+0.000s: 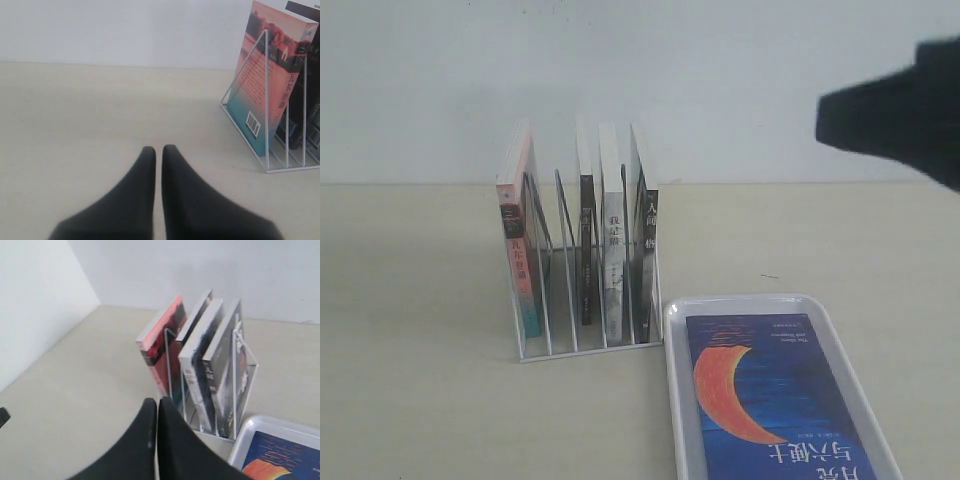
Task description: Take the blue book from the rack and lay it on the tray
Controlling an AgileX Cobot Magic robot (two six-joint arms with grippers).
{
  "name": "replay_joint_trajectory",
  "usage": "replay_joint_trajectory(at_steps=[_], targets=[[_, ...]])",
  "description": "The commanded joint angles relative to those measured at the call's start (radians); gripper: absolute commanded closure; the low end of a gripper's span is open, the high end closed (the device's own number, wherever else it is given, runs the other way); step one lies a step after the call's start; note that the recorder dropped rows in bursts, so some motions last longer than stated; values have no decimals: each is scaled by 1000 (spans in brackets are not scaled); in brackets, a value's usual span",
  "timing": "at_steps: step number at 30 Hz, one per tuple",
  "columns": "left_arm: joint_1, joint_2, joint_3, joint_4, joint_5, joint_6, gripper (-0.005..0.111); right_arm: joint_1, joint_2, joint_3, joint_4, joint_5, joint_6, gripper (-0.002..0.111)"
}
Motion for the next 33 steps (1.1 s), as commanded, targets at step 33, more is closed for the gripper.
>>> replay_joint_trajectory(at_steps=[33], targets=[[1,-3,4,-11,-1,2,103,-399,-797,797,8,-178,-119,108]])
